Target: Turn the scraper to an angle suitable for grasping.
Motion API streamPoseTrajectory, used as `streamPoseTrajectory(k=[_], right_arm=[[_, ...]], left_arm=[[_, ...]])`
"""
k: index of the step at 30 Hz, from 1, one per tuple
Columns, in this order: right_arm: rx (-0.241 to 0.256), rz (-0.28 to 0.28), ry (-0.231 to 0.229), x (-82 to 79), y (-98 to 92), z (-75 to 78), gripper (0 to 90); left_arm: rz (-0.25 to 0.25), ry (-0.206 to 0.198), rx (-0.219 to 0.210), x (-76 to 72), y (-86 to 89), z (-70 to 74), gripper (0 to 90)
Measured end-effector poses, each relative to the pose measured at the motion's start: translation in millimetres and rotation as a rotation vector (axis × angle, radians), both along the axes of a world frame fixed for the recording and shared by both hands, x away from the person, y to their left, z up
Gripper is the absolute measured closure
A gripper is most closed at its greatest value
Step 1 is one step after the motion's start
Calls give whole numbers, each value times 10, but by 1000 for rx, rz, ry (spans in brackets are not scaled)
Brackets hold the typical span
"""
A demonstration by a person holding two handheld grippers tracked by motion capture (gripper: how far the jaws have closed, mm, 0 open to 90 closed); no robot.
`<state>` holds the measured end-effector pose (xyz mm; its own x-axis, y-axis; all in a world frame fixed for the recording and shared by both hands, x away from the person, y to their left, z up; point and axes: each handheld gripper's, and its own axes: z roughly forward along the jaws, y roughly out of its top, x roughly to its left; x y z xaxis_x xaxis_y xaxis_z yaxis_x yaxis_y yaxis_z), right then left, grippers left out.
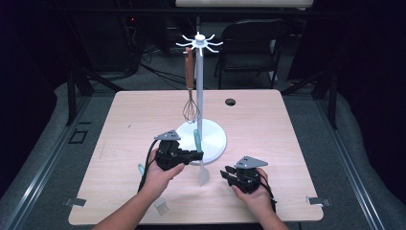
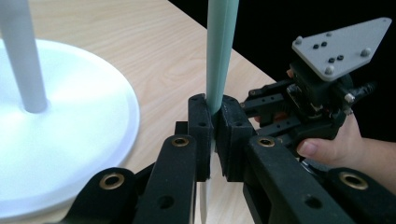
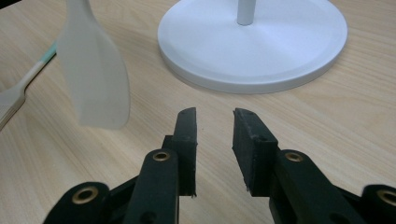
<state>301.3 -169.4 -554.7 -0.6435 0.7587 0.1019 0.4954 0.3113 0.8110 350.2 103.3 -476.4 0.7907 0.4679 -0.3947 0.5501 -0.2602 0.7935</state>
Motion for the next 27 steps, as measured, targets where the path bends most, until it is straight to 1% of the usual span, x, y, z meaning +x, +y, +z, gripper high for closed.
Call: streamPoseTrajectory(k=[3,8,12,13,16,17,20,22,23,27], right_arm=[[-8,0,2,2,-5,1,700],[-6,-2,2,6,-3,-2,697],[-4,-4,3,8,-5,-6,697],[-3,-5,4,9,-5,-7,696],[5,-7,6,10,0,-12,695],[-6,-5,7,11,-6,-9,694],[-12,-4,8,16,-8,-15,690],[-9,-7,9,19,-7,-22,688],[-7,-7,10,21,-6,-24,688],[0,-14,9,21,-3,-33,686]], left_arm=[[0,-10,8,33,11,71,849],[2,-27,10,97,32,204,849],[2,-40,7,161,67,336,850],[4,-43,1,175,74,375,850],[1,-57,-3,210,98,508,850],[-1,-63,-4,221,103,553,849],[-5,-80,-1,258,110,695,849],[-13,-92,6,282,103,795,850],[-19,-106,12,294,93,860,850],[-31,-140,41,332,60,1045,850]])
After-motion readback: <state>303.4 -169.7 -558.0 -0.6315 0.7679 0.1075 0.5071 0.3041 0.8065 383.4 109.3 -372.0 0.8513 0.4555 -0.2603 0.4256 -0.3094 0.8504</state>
